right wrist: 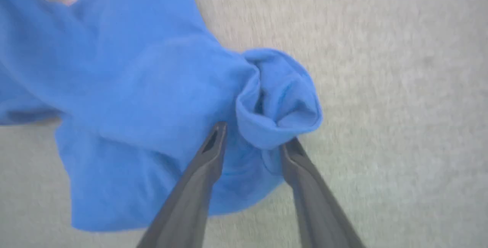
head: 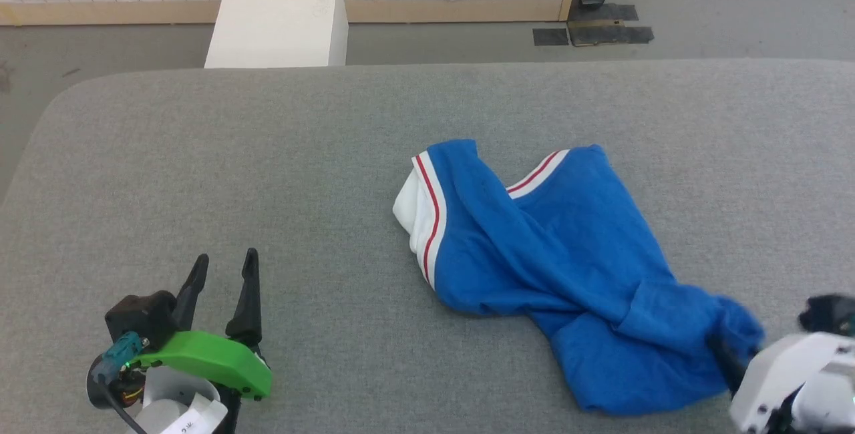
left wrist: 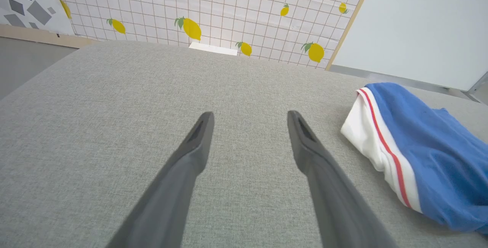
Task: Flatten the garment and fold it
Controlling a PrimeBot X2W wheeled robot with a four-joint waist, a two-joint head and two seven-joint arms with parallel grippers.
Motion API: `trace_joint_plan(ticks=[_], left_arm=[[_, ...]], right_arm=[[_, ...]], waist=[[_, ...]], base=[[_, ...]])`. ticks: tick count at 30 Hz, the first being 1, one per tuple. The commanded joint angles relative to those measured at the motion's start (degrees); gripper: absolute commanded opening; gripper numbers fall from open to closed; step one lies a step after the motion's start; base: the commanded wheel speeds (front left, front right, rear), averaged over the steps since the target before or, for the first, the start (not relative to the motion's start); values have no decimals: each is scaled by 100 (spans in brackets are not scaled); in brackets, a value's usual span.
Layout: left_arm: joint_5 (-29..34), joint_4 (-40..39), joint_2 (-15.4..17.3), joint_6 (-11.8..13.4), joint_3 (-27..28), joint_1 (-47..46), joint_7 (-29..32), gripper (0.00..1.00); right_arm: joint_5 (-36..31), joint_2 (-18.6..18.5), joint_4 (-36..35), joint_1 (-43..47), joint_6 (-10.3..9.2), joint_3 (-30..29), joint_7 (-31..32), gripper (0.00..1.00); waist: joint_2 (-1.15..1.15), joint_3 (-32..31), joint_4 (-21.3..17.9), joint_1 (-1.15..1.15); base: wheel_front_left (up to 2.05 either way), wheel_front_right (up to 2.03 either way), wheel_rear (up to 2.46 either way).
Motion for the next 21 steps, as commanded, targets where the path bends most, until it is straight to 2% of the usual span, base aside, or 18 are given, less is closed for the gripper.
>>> trace_joint_plan(ticks=[1, 5, 9, 16, 21], left_arm=[[-32, 14, 12, -39, 2, 48, 12, 100], [-43, 17, 21, -28, -18, 63, 36, 100], [-56, 17, 21, -15, -42, 105, 50, 100], [-130, -7, -84, -26, -183, -12, 264, 100], [-158, 129, -275, -8, -429, -710, 856, 100]], right_arm=[[-29, -1, -106, -227, -6, -102, -375, 100], [-21, 0, -202, -530, -6, -393, -1341, 100], [-65, 0, -113, -642, -6, -575, -1905, 100], [-152, 0, 104, -705, -6, -612, -2136, 100], [-201, 0, 129, -850, -6, -493, -2119, 100]], waist=[[0, -45, -11, 0], [0, -135, -17, 0], [0, -233, -24, 0], [0, -253, -43, 0], [0, -91, -79, 0]], base=[[0, 0, 0], [0, 0, 0], [0, 0, 0], [0, 0, 0], [0, 0, 0]])
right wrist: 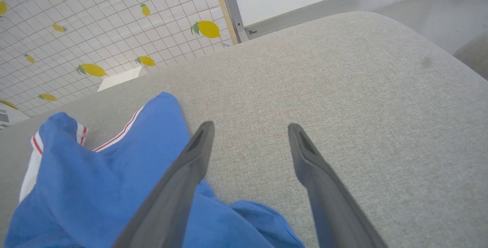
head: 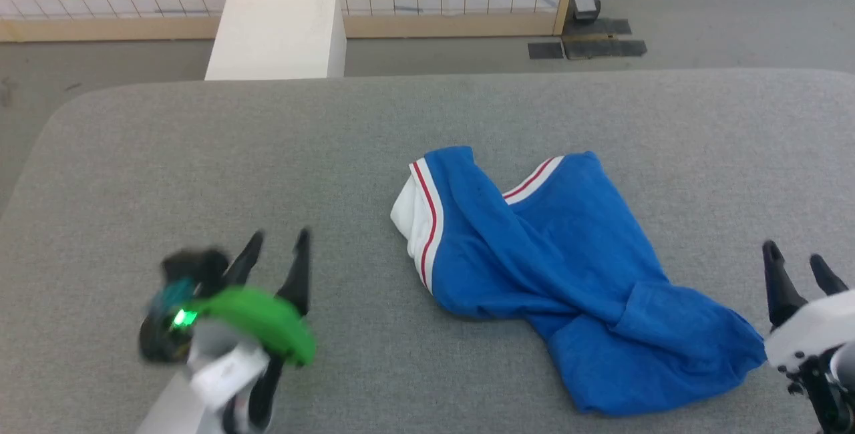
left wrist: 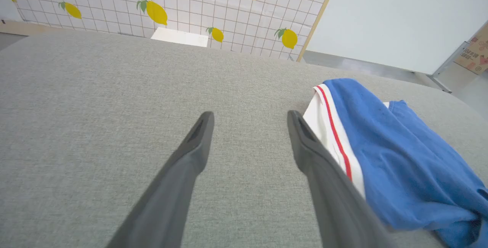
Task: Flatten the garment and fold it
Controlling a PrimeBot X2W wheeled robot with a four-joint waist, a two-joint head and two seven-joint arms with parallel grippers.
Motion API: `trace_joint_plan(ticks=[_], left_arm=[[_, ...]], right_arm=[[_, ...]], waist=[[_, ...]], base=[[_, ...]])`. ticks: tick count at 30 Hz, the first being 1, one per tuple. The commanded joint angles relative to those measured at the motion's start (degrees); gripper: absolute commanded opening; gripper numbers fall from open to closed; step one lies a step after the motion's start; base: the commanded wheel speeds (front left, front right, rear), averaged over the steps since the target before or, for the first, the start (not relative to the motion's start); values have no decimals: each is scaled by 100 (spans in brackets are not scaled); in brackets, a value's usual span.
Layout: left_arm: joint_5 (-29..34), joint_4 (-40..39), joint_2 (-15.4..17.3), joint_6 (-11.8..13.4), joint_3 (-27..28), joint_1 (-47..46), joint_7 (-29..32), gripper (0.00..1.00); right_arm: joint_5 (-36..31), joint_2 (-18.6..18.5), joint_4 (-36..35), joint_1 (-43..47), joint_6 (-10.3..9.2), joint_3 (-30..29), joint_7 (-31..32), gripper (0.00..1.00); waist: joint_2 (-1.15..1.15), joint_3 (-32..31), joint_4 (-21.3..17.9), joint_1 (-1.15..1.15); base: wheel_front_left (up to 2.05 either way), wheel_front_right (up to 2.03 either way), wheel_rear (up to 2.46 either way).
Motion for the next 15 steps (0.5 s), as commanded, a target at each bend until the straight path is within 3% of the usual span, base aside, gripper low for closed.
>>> trace_joint_plan(ticks=[1, 11, 15], left_arm=[[-42, 76, -75, -24, -79, -339, 191, 100], [-311, 1499, -648, -323, -875, -2396, 2506, 100], [-252, 2131, -697, -238, -1154, -3064, 3557, 100]], right_arm=[[-57, 1, 3, -157, -6, 48, -18, 100], [-13, 1, 43, -516, -6, 308, -21, 100], [15, 1, 81, -574, -6, 364, -44, 100]], waist=[[0, 102, -37, 0], [0, 576, -330, 0], [0, 763, -473, 0]], base=[[0, 0, 0], [0, 0, 0], [0, 0, 0]])
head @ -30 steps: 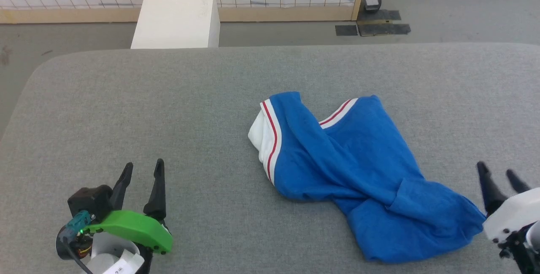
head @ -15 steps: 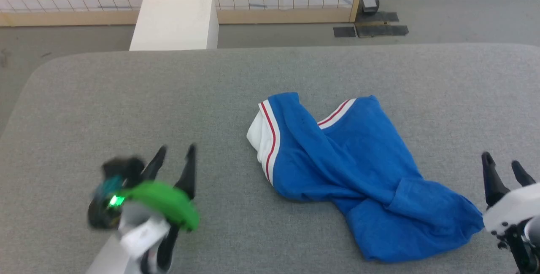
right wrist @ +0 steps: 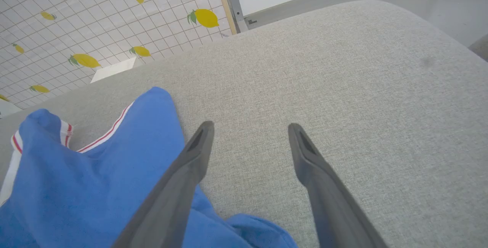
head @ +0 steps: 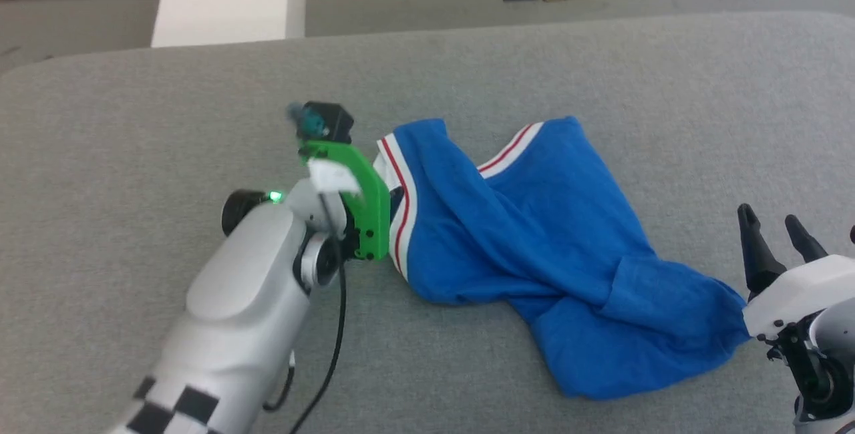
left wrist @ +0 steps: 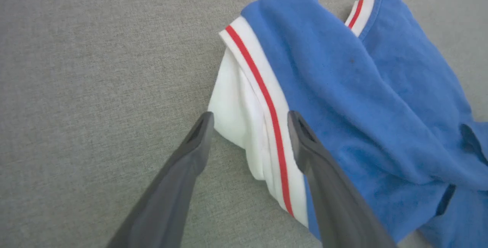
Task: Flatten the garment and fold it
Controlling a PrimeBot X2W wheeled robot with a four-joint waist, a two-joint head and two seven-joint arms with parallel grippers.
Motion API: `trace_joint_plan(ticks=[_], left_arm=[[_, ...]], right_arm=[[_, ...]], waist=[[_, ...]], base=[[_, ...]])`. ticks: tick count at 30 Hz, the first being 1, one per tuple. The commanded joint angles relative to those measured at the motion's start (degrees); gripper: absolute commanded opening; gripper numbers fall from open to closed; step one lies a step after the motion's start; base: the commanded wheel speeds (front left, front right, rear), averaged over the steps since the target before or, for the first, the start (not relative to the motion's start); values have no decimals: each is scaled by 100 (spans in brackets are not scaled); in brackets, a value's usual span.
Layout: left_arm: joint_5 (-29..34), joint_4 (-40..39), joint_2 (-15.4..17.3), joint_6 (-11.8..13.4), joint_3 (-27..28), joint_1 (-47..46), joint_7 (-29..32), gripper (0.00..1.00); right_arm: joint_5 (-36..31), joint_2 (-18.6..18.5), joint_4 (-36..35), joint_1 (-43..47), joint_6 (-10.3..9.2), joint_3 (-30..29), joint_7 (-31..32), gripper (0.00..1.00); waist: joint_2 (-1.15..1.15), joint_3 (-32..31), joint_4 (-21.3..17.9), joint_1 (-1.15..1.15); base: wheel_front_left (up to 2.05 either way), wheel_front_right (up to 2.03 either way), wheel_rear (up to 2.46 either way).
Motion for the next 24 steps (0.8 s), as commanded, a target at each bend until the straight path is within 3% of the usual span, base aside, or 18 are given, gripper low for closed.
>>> trace_joint_plan(ticks=[1, 11, 12, 14, 24], left_arm=[[32, 153, 2, 54, -63, -226, 268, 100], [391, 864, 175, -34, -782, -707, 1775, 100], [365, 892, 175, -50, -803, -672, 1855, 47], [290, 888, 154, -91, -799, -604, 1892, 0], [-225, 103, 306, -259, -323, -288, 1392, 0]], right_arm=[[39, -2, 19, -120, -8, 17, -33, 100], [81, -2, 71, -175, -8, 7, -137, 100], [80, -2, 77, -179, -8, 4, -146, 100], [72, -2, 89, -184, -8, -13, -161, 100], [-14, -2, 203, -146, -8, -39, -174, 100]], waist=[[0, 200, -183, 0], [0, 461, -418, 0], [0, 469, -425, 0], [0, 477, -414, 0], [0, 183, -54, 0]], base=[[0, 0, 0], [0, 0, 0], [0, 0, 0], [0, 0, 0], [0, 0, 0]])
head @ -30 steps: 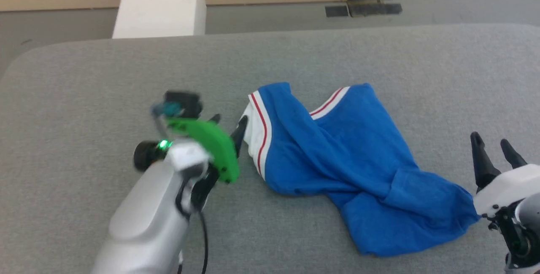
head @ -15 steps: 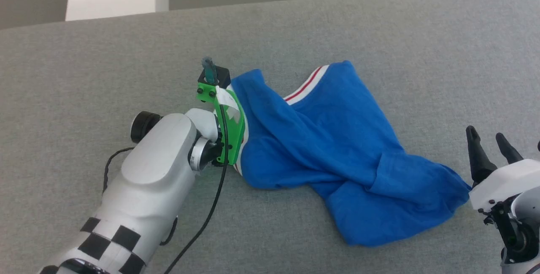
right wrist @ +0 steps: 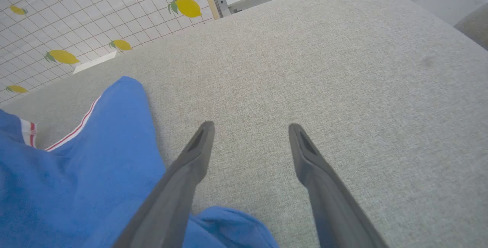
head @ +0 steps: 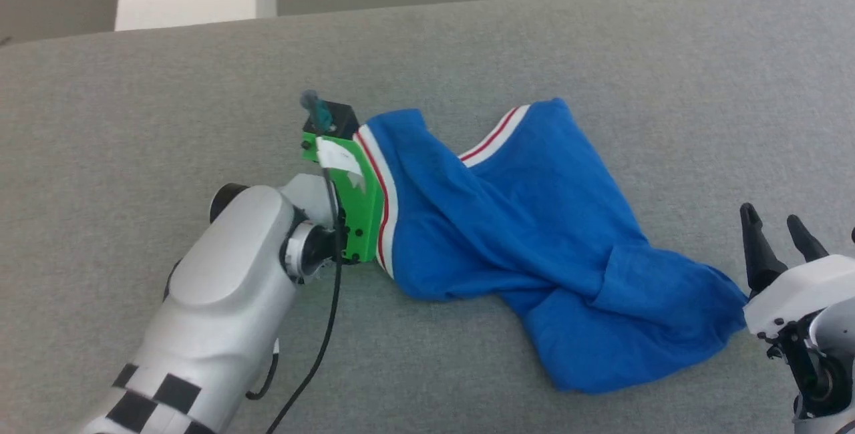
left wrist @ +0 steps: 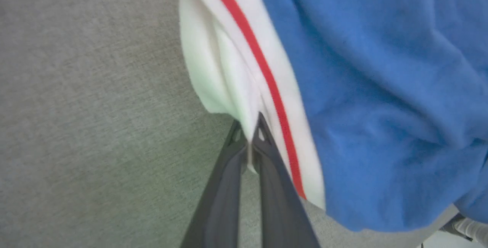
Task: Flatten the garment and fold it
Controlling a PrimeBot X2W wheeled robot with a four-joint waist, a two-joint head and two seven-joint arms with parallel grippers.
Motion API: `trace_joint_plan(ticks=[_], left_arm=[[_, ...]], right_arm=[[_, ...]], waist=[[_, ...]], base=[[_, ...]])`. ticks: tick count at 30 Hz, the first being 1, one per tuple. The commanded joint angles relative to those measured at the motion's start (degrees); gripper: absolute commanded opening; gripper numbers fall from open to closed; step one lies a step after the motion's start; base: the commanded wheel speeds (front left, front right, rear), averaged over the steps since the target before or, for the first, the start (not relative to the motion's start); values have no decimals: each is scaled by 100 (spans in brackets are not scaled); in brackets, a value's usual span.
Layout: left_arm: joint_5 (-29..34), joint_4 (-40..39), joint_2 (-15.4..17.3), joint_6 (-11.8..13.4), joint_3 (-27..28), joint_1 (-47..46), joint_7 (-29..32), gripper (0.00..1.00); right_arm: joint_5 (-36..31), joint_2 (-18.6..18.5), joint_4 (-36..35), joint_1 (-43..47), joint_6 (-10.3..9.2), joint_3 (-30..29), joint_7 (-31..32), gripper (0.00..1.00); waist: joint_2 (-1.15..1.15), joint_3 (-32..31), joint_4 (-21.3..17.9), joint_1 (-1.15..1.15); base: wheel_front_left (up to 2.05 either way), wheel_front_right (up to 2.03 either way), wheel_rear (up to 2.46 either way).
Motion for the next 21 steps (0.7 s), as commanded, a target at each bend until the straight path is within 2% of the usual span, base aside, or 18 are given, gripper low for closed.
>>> trace_joint_plan(ticks=[1, 3, 6, 15, 21], left_arm=[[-153, -188, 103, -31, 125, 137, -99, 0], [-308, -479, 215, -14, 310, 270, -184, 0], [-460, -904, 440, 148, 598, 523, -308, 0], [-843, -1859, 1264, 1022, 1484, 1992, -420, 0], [-1155, -2008, 1448, 1464, 1888, 3126, -468, 0]], right_arm=[[-37, 1, 20, -52, -6, -3, -17, 100], [-66, 1, 30, -13, -6, -13, 3, 100], [-87, 1, 59, 35, -6, -16, 20, 100], [-108, 1, 142, 105, -6, 96, 73, 100], [-128, 1, 164, 101, -6, 167, 102, 100]], waist=[[0, -188, 212, -1], [0, -283, 334, -1], [0, -434, 507, -1], [0, -717, 835, -1], [0, -738, 871, -1]], base=[[0, 0, 0], [0, 0, 0], [0, 0, 0], [0, 0, 0], [0, 0, 0]])
